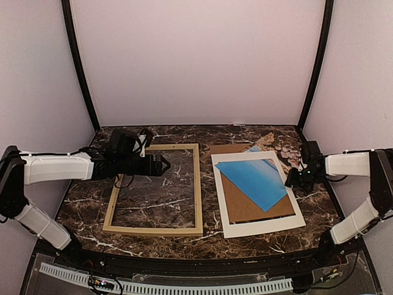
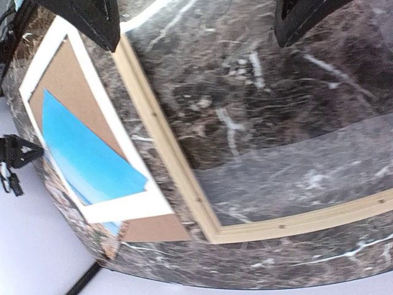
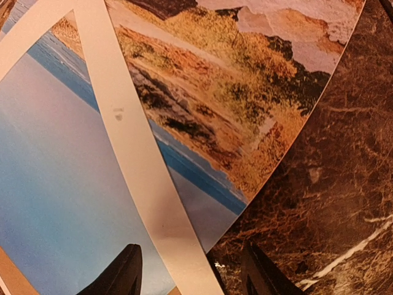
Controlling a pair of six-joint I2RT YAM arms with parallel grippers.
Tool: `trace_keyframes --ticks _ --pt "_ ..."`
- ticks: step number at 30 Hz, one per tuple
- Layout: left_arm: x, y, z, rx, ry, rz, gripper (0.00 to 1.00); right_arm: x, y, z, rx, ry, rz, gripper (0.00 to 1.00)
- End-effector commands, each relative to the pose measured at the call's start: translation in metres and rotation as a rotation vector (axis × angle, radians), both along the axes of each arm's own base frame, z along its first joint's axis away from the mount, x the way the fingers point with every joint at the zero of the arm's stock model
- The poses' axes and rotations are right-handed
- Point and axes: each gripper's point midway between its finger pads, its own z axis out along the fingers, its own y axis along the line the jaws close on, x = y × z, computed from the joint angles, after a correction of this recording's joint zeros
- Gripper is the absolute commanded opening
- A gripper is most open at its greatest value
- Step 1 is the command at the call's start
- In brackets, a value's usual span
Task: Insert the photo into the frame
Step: Move the frame body to the center of the board.
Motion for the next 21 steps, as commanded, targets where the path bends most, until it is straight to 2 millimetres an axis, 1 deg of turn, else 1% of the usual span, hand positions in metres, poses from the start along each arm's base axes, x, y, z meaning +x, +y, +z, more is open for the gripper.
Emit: trace_keyframes --ticks 1,2,3,4,5,6,7,8,9,10,11,12,13,14,15,16,17,18,19,20,21 --pt "-0.014 -0.059 0.021 -0.101 -0.013 -0.106 0.90 -0.009 0.002 -0.002 0.042 -0.012 -0.011 0.55" --pt "-0.017 -0.068 0.021 -0.101 -0.012 -0.123 0.90 -0.012 0.006 -0.004 0.066 -0.006 -0.004 0.55" --pt "-0.022 -0.085 0.018 -0.096 -0.005 -0.158 0.90 -0.015 0.007 -0.006 0.076 -0.003 -0.004 0.55" --pt "-0.031 -0.101 0.007 -0.080 0.019 -0.193 0.90 -0.017 0.009 -0.008 0.085 -0.001 -0.004 0.54" --pt "-0.031 -0.114 0.014 -0.090 0.010 -0.212 0.90 -0.020 0.009 -0.010 0.094 0.004 -0.003 0.54" --pt "-0.040 -0.127 -0.001 -0.065 0.041 -0.243 0.90 -0.021 0.011 -0.011 0.105 0.003 -0.002 0.54" --pt "-0.040 -0.141 0.006 -0.075 0.032 -0.260 0.90 -0.023 0.012 -0.013 0.115 0.005 -0.002 0.54" --pt "-0.050 -0.154 -0.011 -0.047 0.064 -0.291 0.90 -0.024 0.014 -0.014 0.128 0.005 -0.001 0.54" --pt "-0.049 -0.167 -0.002 -0.061 0.053 -0.305 0.90 -0.024 0.016 -0.015 0.142 0.001 0.003 0.53" --pt "-0.059 -0.179 -0.020 -0.032 0.087 -0.335 0.90 -0.025 0.017 -0.017 0.154 0.006 0.004 0.53" --pt "-0.058 -0.192 -0.012 -0.044 0.075 -0.348 0.90 -0.026 0.018 -0.017 0.161 0.005 0.006 0.53" --pt "-0.065 -0.201 -0.030 -0.012 0.106 -0.370 0.90 -0.027 0.019 -0.018 0.166 0.006 0.005 0.53" --pt "-0.064 -0.212 -0.026 -0.017 0.101 -0.381 0.90 -0.029 0.019 -0.019 0.171 0.008 0.006 0.53" --pt "-0.070 -0.218 -0.043 0.014 0.130 -0.397 0.90 -0.029 0.020 -0.019 0.173 0.007 0.006 0.52" --pt "-0.070 -0.226 -0.041 0.021 0.135 -0.403 0.90 -0.030 0.020 -0.019 0.174 0.005 0.006 0.52" --pt "-0.073 -0.230 -0.057 0.048 0.160 -0.409 0.90 -0.030 0.020 -0.019 0.175 0.001 0.005 0.52" --pt "-0.072 -0.234 -0.057 0.056 0.171 -0.408 0.89 -0.031 0.020 -0.019 0.177 0.001 0.005 0.52" --pt "-0.073 -0.235 -0.069 0.080 0.190 -0.404 0.89 -0.031 0.020 -0.018 0.180 -0.002 0.006 0.52" --pt "-0.071 -0.238 -0.069 0.086 0.198 -0.401 0.89 -0.031 0.020 -0.018 0.181 -0.003 0.006 0.52" --pt "-0.071 -0.238 -0.078 0.102 0.212 -0.398 0.89 -0.033 0.020 -0.019 0.182 0.000 0.008 0.52" --pt "-0.070 -0.238 -0.078 0.110 0.217 -0.392 0.89 -0.033 0.020 -0.020 0.183 0.001 0.009 0.52"
